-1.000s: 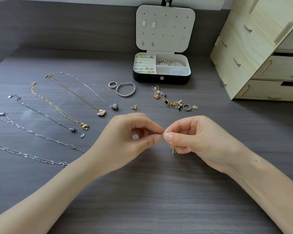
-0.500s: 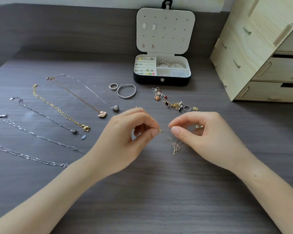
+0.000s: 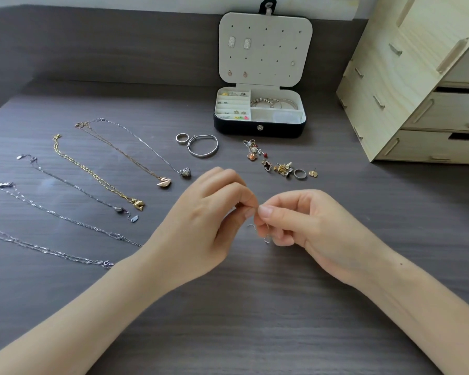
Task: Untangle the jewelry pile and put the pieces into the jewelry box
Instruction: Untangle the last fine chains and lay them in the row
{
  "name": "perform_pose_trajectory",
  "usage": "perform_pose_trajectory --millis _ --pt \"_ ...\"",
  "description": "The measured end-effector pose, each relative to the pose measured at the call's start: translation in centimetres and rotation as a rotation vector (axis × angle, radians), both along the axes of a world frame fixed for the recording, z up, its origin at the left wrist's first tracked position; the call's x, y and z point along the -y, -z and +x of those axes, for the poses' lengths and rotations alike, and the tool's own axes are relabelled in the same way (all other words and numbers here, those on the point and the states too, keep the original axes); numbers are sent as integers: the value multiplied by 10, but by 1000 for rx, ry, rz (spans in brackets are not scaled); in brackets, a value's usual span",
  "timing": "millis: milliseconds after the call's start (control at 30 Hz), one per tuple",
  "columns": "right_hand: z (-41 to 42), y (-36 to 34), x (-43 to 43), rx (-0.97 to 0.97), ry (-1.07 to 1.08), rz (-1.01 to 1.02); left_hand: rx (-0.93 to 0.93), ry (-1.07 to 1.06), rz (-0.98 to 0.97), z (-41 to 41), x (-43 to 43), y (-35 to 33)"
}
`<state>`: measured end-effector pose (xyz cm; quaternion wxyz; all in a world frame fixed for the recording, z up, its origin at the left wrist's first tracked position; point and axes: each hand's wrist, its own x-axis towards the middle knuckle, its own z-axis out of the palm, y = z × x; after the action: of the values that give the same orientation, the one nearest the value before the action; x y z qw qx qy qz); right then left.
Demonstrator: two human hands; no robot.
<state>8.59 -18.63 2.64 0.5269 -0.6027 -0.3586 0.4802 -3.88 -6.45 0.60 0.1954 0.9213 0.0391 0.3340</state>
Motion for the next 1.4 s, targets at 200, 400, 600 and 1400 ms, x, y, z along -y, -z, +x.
perform_pose_trajectory --millis 200,400,600,1400 --pt "3 2 -1 -218 -31 -9 -8 -6 -73 -2 2 -1" --pt "7 4 -2 -381 -83 -41 -9 31 -128 -2 2 0" --pt "7 4 -3 -497 -68 -88 -17 37 -151 -2 3 1" --pt "7 2 4 193 128 162 -140 83 -1265 -4 8 -15"
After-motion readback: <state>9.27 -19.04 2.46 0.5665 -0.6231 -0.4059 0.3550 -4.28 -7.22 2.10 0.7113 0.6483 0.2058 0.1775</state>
